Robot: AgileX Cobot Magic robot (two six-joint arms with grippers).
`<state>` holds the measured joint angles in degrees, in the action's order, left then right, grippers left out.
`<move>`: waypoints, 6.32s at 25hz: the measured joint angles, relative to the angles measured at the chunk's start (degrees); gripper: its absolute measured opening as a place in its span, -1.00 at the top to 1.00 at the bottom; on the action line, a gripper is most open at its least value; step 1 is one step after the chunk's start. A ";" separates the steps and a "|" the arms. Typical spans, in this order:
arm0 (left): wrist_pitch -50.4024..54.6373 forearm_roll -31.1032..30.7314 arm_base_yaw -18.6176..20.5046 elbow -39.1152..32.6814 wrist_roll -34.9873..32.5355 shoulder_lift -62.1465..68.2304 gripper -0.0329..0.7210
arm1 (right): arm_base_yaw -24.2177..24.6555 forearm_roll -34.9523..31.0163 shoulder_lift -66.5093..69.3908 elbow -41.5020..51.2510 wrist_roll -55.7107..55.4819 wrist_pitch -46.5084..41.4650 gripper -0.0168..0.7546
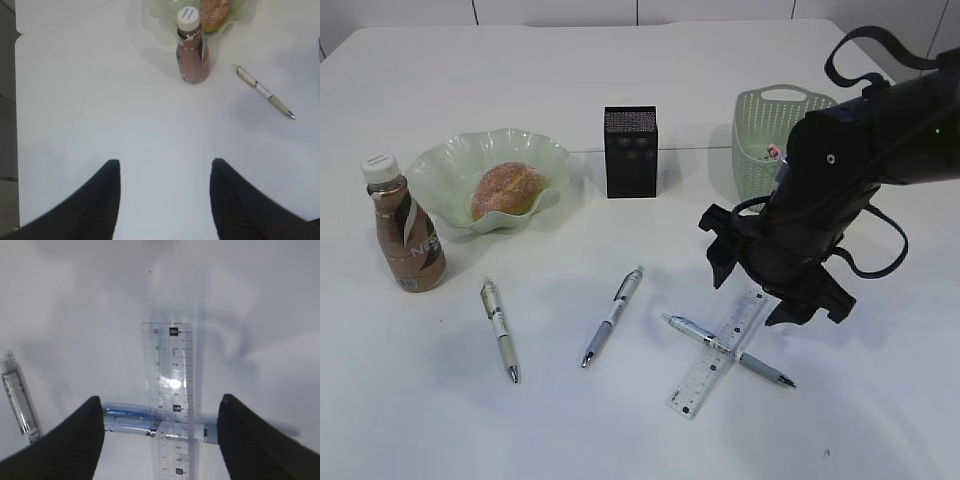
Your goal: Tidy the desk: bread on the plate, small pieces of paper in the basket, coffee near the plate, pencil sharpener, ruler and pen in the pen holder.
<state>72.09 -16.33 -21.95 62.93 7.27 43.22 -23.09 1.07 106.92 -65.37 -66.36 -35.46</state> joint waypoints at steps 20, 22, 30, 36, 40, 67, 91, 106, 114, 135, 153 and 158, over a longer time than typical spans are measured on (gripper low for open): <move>0.00 0.00 0.00 0.00 0.00 0.00 -0.15 | -0.95 1.98 3.24 -4.46 0.59 -6.03 -0.48; 0.00 0.00 0.00 0.00 0.00 0.00 -0.15 | -1.37 2.59 4.65 -7.31 0.59 -7.61 -0.48; 0.00 0.00 0.00 0.00 0.21 0.00 -0.15 | -1.50 2.75 6.49 -9.43 0.49 -12.20 -0.47; 0.00 0.00 0.00 0.00 0.21 0.00 -0.15 | -1.50 1.75 7.86 -9.43 0.30 -12.33 -0.47; 0.00 0.00 0.00 0.00 0.21 0.00 -0.15 | -1.50 1.50 8.12 -9.43 -0.20 -12.22 -0.47; -0.13 0.00 0.00 0.00 0.21 0.00 -0.15 | -1.50 0.34 10.14 -9.52 -0.33 -11.98 -0.47; -0.26 0.00 0.00 0.00 0.21 0.00 -0.15 | -1.50 -1.07 11.37 -9.55 -0.33 -11.87 -0.31; -0.26 0.00 0.00 0.00 0.21 0.00 -0.15 | -1.50 -1.07 11.37 -10.55 0.41 -11.77 0.17; -0.26 0.20 0.00 0.00 0.21 0.00 -0.15 | -1.50 -1.07 11.37 -14.05 7.05 -12.24 0.17; -0.63 1.98 0.00 0.00 0.29 0.00 -0.15 | -1.50 -5.05 11.49 -19.95 27.40 -16.11 0.17; -0.85 2.22 0.00 0.00 0.29 0.00 -0.15 | -1.50 -4.51 11.94 -29.16 44.42 -20.93 0.17; -0.85 2.22 0.00 0.00 0.29 0.00 -0.15 | -1.50 -4.42 11.94 -32.76 50.41 -19.32 0.17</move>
<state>71.24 -14.11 -21.95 62.93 7.56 43.22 -24.59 -3.35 118.86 -98.12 -15.94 -54.78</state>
